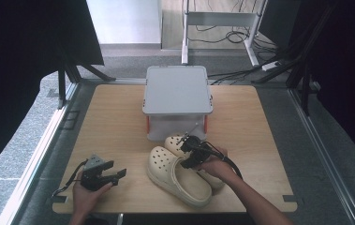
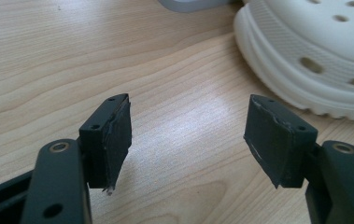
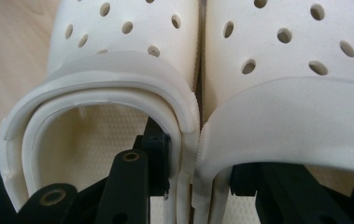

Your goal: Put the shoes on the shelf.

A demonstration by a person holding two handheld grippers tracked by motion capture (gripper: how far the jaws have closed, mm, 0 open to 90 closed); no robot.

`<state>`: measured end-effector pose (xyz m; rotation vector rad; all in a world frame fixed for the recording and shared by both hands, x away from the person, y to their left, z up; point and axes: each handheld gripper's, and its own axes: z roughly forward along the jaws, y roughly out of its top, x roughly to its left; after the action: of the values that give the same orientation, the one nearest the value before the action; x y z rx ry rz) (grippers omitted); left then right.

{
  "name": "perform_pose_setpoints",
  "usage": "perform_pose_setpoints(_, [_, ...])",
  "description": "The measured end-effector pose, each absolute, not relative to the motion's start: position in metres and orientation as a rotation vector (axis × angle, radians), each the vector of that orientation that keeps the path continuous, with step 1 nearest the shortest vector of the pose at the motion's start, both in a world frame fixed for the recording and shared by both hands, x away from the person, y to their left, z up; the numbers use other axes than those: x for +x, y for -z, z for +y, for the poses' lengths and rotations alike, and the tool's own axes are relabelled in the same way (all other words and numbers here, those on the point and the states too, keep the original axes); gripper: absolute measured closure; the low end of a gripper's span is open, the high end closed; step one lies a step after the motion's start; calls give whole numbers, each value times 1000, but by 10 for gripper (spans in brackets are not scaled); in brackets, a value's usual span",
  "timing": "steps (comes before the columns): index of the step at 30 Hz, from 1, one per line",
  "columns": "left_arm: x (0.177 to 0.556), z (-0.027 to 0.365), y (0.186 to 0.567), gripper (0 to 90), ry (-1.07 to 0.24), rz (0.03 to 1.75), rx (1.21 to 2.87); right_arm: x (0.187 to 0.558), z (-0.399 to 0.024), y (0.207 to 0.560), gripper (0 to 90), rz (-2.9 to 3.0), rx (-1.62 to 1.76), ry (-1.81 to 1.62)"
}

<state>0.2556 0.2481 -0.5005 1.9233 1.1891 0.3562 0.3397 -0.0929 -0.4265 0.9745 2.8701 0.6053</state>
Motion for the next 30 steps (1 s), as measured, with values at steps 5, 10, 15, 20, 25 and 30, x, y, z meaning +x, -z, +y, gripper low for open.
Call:
perform_pose_setpoints(5, [256, 248, 500, 326, -354, 1189, 1923, 333, -99, 415, 658, 2868, 955, -634])
perform_pose_setpoints(10, [256, 248, 500, 326, -354, 1190, 1921, 330, -105, 407, 658, 2857, 951, -646])
perform_pose_setpoints(15, [256, 248, 501, 325, -355, 1190, 1924, 328, -109, 404, 658, 2854, 963, -662])
perform_pose_setpoints(20, [256, 248, 500, 326, -356, 1191, 1923, 326, -110, 403, 659, 2857, 957, -665])
perform_pose_setpoints(25, [255, 249, 500, 325, -358, 1193, 1924, 324, -115, 397, 658, 2878, 932, -687])
perform_pose_setpoints(30, [256, 248, 500, 326, -356, 1194, 1919, 324, -128, 387, 658, 2883, 912, -732])
